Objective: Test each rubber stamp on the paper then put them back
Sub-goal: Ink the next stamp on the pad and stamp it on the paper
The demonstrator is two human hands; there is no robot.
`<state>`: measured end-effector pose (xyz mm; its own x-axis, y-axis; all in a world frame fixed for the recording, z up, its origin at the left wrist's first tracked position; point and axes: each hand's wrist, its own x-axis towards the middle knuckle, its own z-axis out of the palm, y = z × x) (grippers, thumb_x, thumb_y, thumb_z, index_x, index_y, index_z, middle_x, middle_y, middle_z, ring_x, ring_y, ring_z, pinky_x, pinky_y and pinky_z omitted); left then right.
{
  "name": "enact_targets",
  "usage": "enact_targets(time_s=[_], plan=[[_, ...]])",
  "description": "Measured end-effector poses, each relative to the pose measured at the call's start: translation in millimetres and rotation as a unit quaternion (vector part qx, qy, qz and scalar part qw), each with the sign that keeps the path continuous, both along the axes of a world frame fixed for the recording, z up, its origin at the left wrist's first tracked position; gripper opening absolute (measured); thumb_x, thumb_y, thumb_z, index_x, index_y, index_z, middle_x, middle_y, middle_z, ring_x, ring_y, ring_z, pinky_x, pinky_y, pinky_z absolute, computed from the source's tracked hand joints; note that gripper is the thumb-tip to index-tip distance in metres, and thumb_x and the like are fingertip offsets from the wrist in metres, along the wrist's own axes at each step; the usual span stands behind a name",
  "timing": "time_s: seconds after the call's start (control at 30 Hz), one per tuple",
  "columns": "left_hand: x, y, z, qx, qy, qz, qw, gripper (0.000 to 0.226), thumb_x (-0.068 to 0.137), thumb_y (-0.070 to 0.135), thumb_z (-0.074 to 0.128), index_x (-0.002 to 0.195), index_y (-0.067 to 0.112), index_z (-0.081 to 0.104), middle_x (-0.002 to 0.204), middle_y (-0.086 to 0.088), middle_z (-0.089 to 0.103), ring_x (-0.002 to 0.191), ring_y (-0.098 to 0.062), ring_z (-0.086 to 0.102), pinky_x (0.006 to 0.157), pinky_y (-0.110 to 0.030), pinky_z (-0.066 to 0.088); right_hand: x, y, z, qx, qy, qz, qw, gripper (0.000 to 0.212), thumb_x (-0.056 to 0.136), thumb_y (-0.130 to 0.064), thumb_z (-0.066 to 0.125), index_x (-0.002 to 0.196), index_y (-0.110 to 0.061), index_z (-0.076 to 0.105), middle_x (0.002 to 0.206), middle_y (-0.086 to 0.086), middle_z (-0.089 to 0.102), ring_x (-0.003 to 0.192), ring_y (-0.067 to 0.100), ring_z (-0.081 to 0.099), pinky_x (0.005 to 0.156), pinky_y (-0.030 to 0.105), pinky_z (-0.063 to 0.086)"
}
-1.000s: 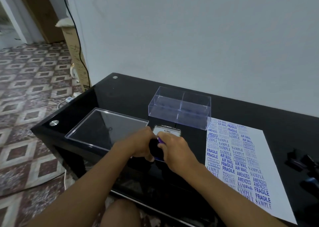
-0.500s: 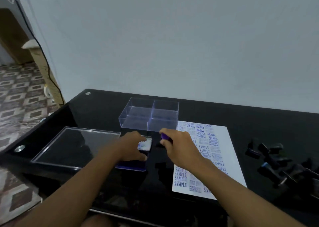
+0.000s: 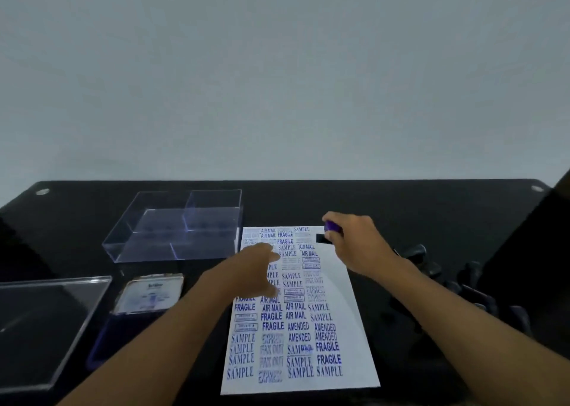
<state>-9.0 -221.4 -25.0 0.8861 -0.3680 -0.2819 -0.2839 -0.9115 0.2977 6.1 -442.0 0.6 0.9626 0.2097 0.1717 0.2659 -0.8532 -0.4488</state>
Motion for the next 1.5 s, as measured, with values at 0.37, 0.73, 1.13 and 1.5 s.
enact_targets(time_s=[0.37,0.73,1.13,1.5], plan=[[32,-10,-10,0.029,0.039,-0.001,0.999,0.089,0.069,0.025,0.085,0.142,0.011,0.038,0.141,-0.002,0.042,0.124,-0.02,0.047,0.106,-0.035,0.041,68,-10,-13,-0.041,0.022,0.012,0.999,0.02,0.098,-0.014,0.053,0.117,-0.017,0.058,0.093,0.0,0.056,0.083,0.015,0.054,0.057,0.018,0.039],[29,-11,-11,0.023,0.039,0.0,0.999,0.094,0.07,0.024,0.084,0.147,0.012,0.032,0.148,-0.002,0.037,0.131,-0.021,0.042,0.109,-0.034,0.037,74,-11,-29,-0.032,0.034,0.028,0.999,0.022,0.097,-0.017,0.054,0.118,-0.018,0.059,0.094,0.002,0.058,0.08,0.016,0.054,0.057,0.018,0.038],[28,-10,-11,0.021,0.042,-0.003,0.999,0.098,0.073,0.024,0.082,0.15,0.013,0.024,0.153,0.001,0.029,0.137,-0.02,0.035,0.112,-0.035,0.033,76,-3,-30,-0.048,0.042,0.02,0.998,0.024,0.098,-0.016,0.055,0.121,-0.016,0.058,0.096,0.002,0.057,0.085,0.018,0.054,0.068,0.026,0.042],[28,-10,-10,0.029,0.046,-0.004,0.999,0.1,0.071,0.025,0.084,0.15,0.013,0.024,0.153,0.002,0.029,0.136,-0.02,0.036,0.111,-0.037,0.036,98,-1,-28,-0.074,0.049,0.025,0.996,0.014,0.099,-0.01,0.048,0.109,-0.01,0.059,0.082,0.003,0.055,0.075,0.018,0.051,0.066,0.027,0.038]])
